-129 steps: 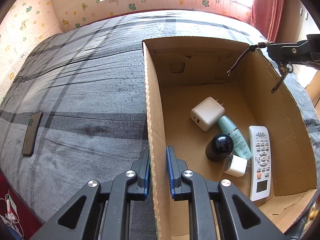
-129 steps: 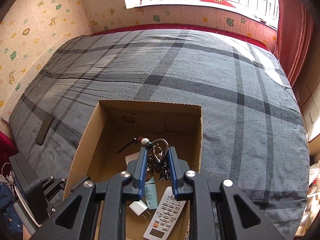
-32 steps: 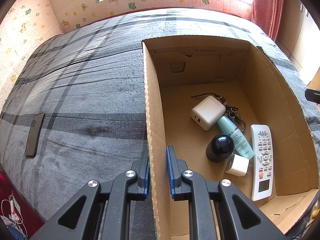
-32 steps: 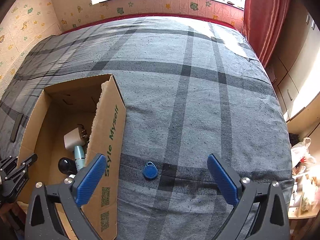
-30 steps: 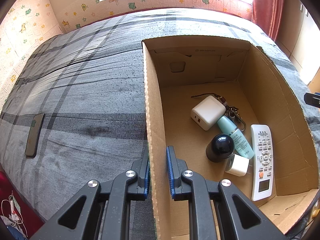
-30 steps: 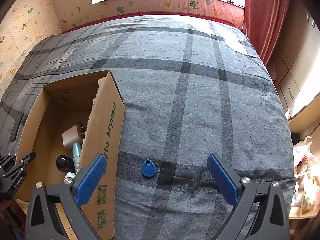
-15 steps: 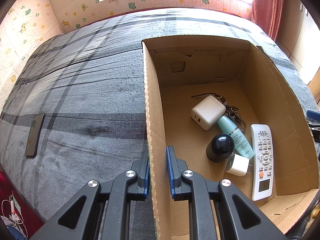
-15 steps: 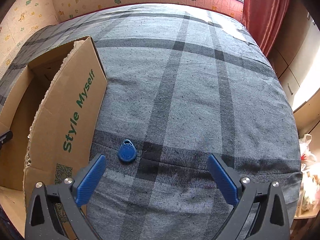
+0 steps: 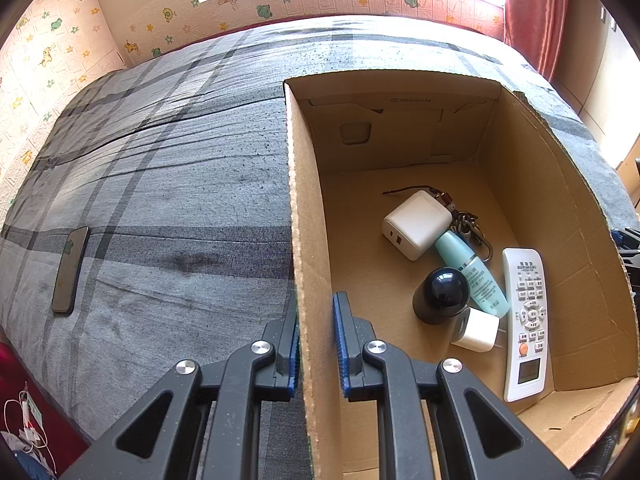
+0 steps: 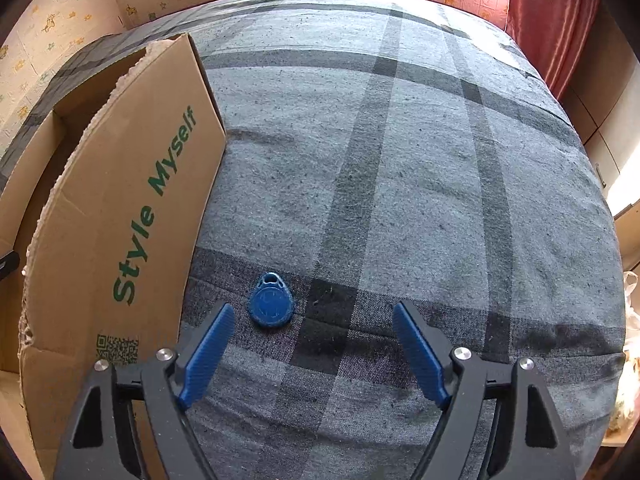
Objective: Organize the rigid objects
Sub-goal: 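Grasp the blue key fob with the right tool, then lift the blue fob and carry it over the box with the right tool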
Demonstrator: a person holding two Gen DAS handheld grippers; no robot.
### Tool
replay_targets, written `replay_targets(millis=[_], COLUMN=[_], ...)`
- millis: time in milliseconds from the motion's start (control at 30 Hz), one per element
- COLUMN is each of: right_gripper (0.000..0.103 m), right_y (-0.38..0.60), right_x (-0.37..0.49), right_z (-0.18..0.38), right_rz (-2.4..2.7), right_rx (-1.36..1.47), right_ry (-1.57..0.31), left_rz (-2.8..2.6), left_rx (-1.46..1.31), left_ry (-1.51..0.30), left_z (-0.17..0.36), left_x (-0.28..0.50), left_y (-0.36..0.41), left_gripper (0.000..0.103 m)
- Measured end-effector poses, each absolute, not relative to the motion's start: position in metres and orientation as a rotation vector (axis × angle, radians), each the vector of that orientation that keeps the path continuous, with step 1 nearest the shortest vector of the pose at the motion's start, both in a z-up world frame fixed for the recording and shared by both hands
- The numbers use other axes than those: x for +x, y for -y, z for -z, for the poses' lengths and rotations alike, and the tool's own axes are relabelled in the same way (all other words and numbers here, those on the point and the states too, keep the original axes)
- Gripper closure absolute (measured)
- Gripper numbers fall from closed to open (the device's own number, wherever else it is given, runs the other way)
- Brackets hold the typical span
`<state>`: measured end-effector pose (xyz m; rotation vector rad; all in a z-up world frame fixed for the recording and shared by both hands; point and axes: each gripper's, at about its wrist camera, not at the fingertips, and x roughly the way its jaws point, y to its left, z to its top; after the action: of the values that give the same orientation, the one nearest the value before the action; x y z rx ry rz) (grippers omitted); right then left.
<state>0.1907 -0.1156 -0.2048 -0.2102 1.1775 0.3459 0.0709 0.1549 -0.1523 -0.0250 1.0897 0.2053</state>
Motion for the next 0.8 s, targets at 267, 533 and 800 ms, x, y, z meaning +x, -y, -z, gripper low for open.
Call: replay_targets(millis=[267,533,800], right_gripper=[0.044,0.075,0.075], right_y=[0.098,0.092,0.092], right_x=[0.194,0.192,0.190], right_z=[0.221,0.222,0.215], right_rz=[-0.378,-0.385,-0.363], right_rx=[-0.250,-0.255,-0.243], right_ry=[-1.219,-1.224,-1.220], left_rz=[-0.205,-0.206,-0.208], left_rx=[-0.029,-0.028,-0.024], left_ry=[-1.089,-1.090,-1.089], left_z=[0.153,0.153,0.154], left_x=[0.070,0.070,0.070], left_y=[-0.155,-0.155,-0.154], left_gripper=[0.087,0.087,0.087])
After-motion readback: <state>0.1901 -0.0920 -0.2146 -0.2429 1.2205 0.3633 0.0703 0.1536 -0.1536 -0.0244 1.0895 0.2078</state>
